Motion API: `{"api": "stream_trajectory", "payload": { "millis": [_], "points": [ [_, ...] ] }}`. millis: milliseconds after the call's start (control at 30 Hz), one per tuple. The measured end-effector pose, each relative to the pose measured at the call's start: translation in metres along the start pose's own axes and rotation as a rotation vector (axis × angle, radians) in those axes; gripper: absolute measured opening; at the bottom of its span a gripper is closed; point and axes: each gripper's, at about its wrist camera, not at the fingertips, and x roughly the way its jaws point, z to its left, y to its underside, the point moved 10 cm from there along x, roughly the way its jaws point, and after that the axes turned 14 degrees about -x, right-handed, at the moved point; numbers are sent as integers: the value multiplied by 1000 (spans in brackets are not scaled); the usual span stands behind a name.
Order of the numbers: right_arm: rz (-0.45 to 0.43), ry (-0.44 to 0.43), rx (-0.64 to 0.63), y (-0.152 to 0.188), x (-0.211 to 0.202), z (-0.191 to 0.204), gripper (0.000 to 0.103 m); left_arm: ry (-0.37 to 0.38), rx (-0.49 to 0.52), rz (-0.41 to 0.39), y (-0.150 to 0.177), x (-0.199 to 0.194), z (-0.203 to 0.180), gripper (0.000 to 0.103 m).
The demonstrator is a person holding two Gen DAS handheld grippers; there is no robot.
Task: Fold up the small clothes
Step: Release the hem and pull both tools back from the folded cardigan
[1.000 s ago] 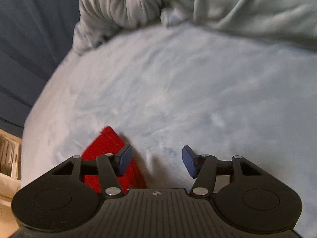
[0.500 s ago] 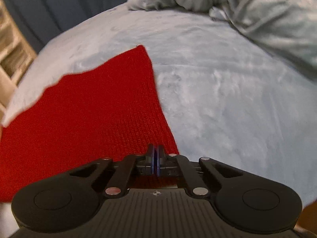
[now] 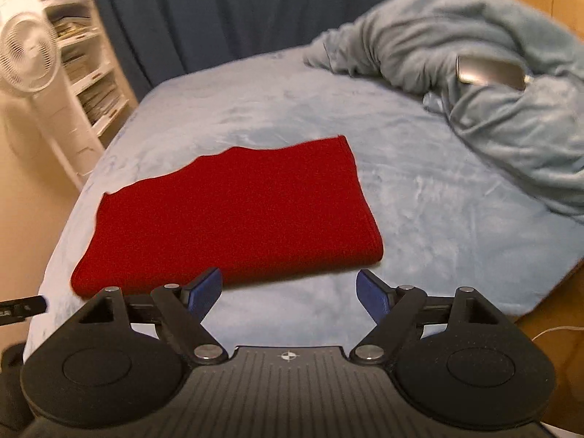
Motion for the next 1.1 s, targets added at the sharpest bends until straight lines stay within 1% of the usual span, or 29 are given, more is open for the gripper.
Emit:
{"api": "stream_trajectory", "payload": {
  "millis": [100, 233, 367, 567, 867, 1100],
  "points": [
    [-12, -16, -30, 14, -22, 18, 83, 29, 28, -15, 24, -21, -12, 103],
    [2, -64, -57, 26, -38, 37, 83, 30, 53, -44, 37, -38, -14, 103],
    [-25, -80, -90, 24, -51, 49, 83, 32, 8, -67, 36, -52, 0, 103],
    [-35, -72, -85, 23, -56, 49, 83, 26, -36, -71, 32, -59, 15, 103],
    [-46, -62, -85, 22, -57, 47, 83, 5, -14, -75, 31, -61, 15, 103],
    [-20, -63, -72, 25, -50, 47, 83, -5, 0, -56, 34, -54, 15, 103]
  ]
}}
